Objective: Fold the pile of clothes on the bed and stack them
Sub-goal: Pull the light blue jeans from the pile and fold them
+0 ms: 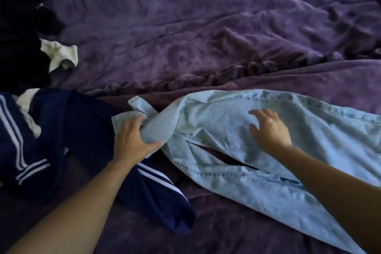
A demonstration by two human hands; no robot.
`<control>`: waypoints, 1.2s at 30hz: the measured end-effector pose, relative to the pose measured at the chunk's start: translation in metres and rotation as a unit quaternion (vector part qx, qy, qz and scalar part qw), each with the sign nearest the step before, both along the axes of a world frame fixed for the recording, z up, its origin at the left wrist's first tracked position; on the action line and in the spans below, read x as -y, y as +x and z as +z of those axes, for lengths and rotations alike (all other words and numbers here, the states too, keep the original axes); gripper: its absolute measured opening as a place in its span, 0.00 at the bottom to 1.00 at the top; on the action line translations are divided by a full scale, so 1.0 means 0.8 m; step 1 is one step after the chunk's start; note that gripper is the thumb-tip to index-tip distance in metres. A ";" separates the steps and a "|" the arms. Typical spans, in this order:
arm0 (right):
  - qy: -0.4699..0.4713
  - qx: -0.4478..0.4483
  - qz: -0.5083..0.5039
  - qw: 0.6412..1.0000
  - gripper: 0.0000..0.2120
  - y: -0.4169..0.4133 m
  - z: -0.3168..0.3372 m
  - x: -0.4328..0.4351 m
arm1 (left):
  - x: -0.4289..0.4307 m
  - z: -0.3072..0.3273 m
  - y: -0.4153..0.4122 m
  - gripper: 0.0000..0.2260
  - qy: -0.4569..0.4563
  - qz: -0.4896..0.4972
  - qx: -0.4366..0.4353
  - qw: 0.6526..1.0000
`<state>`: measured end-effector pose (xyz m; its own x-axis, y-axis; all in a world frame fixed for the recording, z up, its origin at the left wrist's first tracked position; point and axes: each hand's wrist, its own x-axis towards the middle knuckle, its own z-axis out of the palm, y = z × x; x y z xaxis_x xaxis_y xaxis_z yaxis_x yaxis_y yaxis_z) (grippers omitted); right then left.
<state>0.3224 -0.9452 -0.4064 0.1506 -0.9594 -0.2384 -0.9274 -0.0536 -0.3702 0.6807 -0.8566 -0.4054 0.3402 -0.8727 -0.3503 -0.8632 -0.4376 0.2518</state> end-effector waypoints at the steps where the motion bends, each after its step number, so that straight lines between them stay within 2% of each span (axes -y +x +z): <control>1: 0.020 -0.001 0.036 0.999 0.20 0.020 -0.011 -0.013 | -0.016 -0.011 0.006 0.48 0.035 -0.046 0.028 0.998; 3: 0.053 -0.016 0.101 0.993 0.23 0.059 -0.035 -0.032 | -0.040 -0.033 0.019 0.51 0.064 -0.119 0.100 0.986; 4: 0.066 -0.028 0.126 0.989 0.25 0.076 -0.047 -0.039 | -0.044 -0.040 0.025 0.46 0.049 -0.132 0.125 0.982; 6: 0.097 -0.050 0.153 0.982 0.30 0.104 -0.068 -0.053 | -0.039 -0.048 0.038 0.27 -0.027 -0.124 0.124 0.984; 8: 0.130 -0.069 0.150 0.978 0.33 0.119 -0.084 -0.065 | -0.015 -0.039 0.048 0.11 -0.107 -0.079 0.038 0.990; 10: 0.138 -0.085 0.135 0.978 0.30 0.125 -0.092 -0.070 | 0.023 -0.021 0.064 0.06 -0.159 0.009 -0.068 0.985; 12: 0.124 -0.081 0.110 0.983 0.27 0.126 -0.094 -0.066 | 0.073 0.001 0.087 0.06 -0.218 0.124 -0.150 0.956; 14: 0.114 -0.071 0.075 0.988 0.25 0.130 -0.092 -0.058 | 0.120 0.015 0.116 0.10 -0.263 0.250 -0.237 0.901; 17: 0.057 -0.040 0.033 0.997 0.22 0.147 -0.082 -0.055 | 0.153 0.009 0.147 0.17 -0.258 0.375 -0.319 0.831; 20: -0.094 0.051 0.071 0.992 0.13 0.177 -0.062 -0.075 | 0.128 -0.019 0.147 0.14 -0.276 0.450 -0.275 0.803; 21: -0.116 0.078 0.097 0.985 0.11 0.186 -0.055 -0.087 | 0.109 -0.027 0.139 0.14 -0.279 0.480 -0.255 0.791; 22: -0.111 0.093 0.123 0.982 0.11 0.193 -0.052 -0.102 | 0.088 -0.035 0.130 0.15 -0.268 0.510 -0.245 0.780; 24: -0.040 0.052 0.169 0.983 0.20 0.200 -0.055 -0.131 | 0.052 -0.048 0.110 0.19 -0.237 0.525 -0.248 0.779; 26: 0.052 -0.036 0.192 0.979 0.26 0.199 -0.067 -0.148 | 0.034 -0.057 0.093 0.19 -0.221 0.473 -0.303 0.797; 27: 0.071 -0.051 0.185 0.979 0.23 0.196 -0.072 -0.151 | 0.033 -0.056 0.085 0.18 -0.229 0.443 -0.328 0.802; 29: 0.058 -0.012 0.155 0.986 0.13 0.189 -0.074 -0.153 | 0.032 -0.046 0.071 0.19 -0.284 0.372 -0.317 0.825; 31: 0.027 0.053 0.143 0.988 0.06 0.181 -0.066 -0.162 | 0.020 -0.035 0.055 0.25 -0.326 0.232 -0.241 0.884; 33: 0.000 0.093 0.159 0.983 0.02 0.171 -0.053 -0.177 | -0.007 -0.032 0.040 0.34 -0.295 0.011 -0.139 0.945; 34: -0.007 0.099 0.169 0.981 0.01 0.166 -0.046 -0.188 | -0.022 -0.034 0.033 0.36 -0.247 -0.117 -0.071 0.959; 36: -0.028 0.090 0.183 0.979 0.07 0.155 -0.032 -0.208 | -0.048 -0.035 0.019 0.36 -0.112 -0.303 0.025 0.946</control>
<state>0.4464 -0.7791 -0.4317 0.5217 -0.8439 -0.1249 -0.7624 -0.3955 -0.5121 0.6957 -0.8180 -0.4331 -0.2356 -0.9630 -0.1306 -0.9517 0.2014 0.2316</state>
